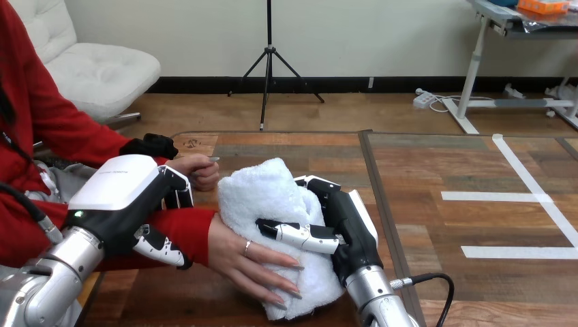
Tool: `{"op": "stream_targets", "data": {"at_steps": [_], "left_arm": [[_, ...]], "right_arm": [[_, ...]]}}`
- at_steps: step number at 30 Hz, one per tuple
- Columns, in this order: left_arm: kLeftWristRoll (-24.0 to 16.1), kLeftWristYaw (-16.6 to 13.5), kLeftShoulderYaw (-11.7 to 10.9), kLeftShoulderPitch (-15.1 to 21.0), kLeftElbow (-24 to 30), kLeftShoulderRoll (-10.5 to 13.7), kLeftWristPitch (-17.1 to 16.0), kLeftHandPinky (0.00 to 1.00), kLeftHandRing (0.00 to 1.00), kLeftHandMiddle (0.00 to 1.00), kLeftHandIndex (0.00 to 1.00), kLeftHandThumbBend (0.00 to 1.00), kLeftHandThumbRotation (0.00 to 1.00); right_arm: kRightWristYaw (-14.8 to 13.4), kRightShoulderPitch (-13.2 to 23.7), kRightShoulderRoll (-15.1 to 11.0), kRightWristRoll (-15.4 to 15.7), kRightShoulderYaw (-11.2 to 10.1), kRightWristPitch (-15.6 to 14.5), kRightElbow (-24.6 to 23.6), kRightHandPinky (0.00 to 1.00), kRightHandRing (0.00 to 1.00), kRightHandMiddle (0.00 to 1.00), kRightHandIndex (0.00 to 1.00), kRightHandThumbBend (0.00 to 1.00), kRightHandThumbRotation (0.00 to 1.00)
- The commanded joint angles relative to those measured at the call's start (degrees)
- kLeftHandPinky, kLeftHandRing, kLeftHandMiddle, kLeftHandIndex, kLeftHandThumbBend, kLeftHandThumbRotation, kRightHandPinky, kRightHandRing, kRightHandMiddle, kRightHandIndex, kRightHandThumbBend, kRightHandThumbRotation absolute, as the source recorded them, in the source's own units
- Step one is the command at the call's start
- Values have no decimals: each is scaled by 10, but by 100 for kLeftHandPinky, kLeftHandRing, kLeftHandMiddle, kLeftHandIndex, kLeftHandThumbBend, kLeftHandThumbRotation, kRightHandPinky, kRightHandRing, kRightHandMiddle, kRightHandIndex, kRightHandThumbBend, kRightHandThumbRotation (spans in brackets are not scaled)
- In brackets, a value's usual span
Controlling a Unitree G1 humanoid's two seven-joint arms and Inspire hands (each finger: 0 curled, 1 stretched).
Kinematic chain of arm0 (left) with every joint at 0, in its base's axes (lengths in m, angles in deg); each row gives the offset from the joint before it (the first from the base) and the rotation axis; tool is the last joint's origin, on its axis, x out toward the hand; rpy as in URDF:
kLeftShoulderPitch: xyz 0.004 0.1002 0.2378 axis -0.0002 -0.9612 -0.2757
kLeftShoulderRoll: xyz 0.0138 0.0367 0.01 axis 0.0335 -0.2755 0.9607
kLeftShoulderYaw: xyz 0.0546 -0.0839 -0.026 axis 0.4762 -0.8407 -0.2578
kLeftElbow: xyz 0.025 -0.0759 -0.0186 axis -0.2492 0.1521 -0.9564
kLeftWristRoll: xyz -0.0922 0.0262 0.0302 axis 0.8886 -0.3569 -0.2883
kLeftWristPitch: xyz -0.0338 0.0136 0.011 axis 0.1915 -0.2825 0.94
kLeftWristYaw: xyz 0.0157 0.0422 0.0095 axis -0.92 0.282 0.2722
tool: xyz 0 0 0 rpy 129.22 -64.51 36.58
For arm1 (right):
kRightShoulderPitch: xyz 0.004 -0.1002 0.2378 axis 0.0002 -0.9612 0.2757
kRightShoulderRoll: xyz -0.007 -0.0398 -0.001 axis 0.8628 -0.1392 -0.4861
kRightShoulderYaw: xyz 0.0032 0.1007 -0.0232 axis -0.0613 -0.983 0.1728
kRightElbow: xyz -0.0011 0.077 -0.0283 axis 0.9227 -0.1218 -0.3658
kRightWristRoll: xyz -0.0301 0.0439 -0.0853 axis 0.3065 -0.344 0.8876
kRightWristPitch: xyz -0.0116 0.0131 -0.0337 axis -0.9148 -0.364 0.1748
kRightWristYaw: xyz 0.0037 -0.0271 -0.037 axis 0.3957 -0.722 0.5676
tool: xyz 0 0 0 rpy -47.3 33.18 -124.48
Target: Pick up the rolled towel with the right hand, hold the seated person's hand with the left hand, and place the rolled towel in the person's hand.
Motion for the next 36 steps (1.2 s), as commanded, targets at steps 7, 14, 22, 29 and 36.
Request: {"op": "stream_targets", "data": {"at_steps": [7,14,22,29,36], "left_arm": [[12,-9,2,62,34,-23,-22,29,33,38,40,84,0],[16,-12,2,61,26,-22,-29,34,38,43,44,85,0],[11,-25,-1,59,7,-18,-42,44,48,52,53,87,0],[6,-36,-3,54,-6,-17,-47,53,57,61,63,88,5],[11,-37,-7,45,-11,-15,-46,59,65,70,74,90,12]], "right_arm": [[27,49,50,15,18,-4,7,45,49,51,48,76,0],[30,51,48,16,16,-9,4,46,50,53,50,79,0],[25,50,43,17,15,-20,-4,47,54,59,56,82,0],[10,48,35,22,14,-17,-9,55,61,66,64,82,9],[3,46,25,16,5,-21,-14,64,67,72,72,81,21]]}}
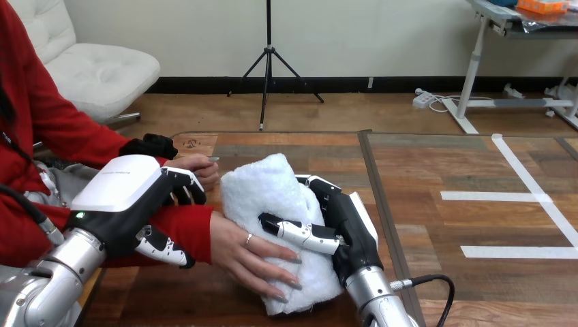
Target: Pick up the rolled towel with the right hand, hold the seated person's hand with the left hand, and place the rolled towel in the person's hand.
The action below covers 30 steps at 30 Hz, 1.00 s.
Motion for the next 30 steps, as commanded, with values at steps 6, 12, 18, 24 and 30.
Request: {"op": "stream_targets", "data": {"at_steps": [6,12,18,24,30], "left_arm": [[17,-25,-11,35,4,-14,-20,62,69,75,81,93,16],[22,-32,-14,27,-2,-13,-25,66,73,80,87,96,21],[29,-40,-16,18,-7,-14,-31,72,79,84,92,99,29],[37,-51,-17,8,-11,-17,-37,80,84,88,94,100,36],[43,-65,-17,1,-23,-23,-49,87,90,92,97,100,42]], "right_arm": [[-4,46,13,15,8,-15,-19,69,73,76,77,83,32],[2,43,6,3,-2,-26,-29,76,79,80,83,83,39],[9,39,-3,-5,-10,-30,-43,79,82,82,86,84,43],[20,36,-11,-12,-19,-31,-52,82,83,82,88,85,48],[34,30,-18,-21,-27,-35,-63,84,84,83,89,86,52]]}}
